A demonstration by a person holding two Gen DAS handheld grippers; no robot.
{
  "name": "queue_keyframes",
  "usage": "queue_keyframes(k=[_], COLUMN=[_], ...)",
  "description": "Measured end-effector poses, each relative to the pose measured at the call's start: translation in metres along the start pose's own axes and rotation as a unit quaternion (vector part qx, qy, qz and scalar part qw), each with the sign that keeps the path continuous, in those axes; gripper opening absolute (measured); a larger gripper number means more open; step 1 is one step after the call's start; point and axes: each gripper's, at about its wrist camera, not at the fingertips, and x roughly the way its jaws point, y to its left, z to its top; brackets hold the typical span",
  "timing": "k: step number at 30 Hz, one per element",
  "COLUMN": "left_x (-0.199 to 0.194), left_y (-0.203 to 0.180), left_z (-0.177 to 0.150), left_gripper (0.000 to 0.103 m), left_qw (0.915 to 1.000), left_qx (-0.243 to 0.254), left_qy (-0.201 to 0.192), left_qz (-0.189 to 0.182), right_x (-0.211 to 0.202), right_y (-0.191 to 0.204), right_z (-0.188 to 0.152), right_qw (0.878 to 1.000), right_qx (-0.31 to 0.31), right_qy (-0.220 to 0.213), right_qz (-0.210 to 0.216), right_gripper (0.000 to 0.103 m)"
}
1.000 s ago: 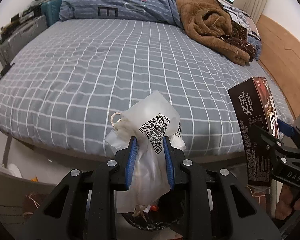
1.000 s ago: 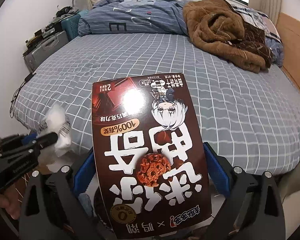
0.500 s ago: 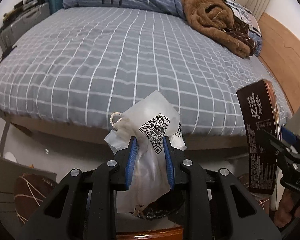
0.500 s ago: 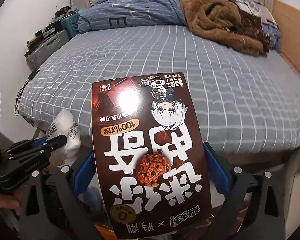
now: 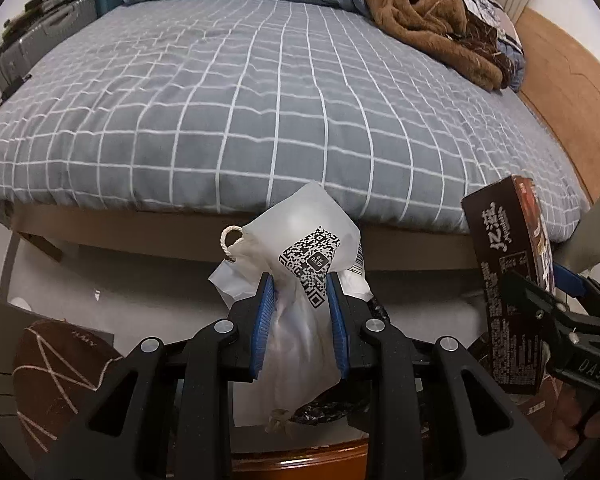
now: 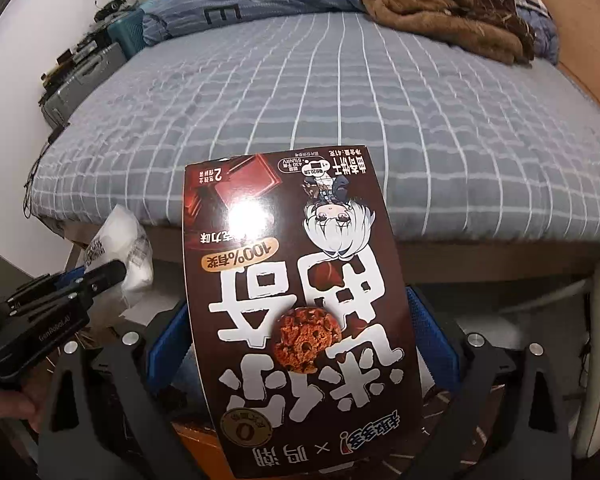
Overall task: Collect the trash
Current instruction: 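Carry the pouch and chocolate box from the bed down over the bin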
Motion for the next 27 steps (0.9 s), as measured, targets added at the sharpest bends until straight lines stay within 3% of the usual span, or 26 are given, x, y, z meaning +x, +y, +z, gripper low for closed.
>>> queue_keyframes(k=[17,27], left_x=[0.079,0.094], left_y=[0.017,0.029], left_z=[-0.035,-0.036], left_gripper=[0.026,0.026], left_qw=[0.9972,0.9956], left_qx=[0.003,-0.014], left_qy=[0.072,0.088], left_qz=[0.022,0.032], right_x=[0.082,0.105], right_y=[0.015,0.025], right_z=[-0.040,-0.037], right_qw=[0.996,0.993], right_qx=[-0.005,-0.005], right_qy=[0.089,0.114], right_qz=[0.001,-0.008], right_gripper=[0.093,0.095])
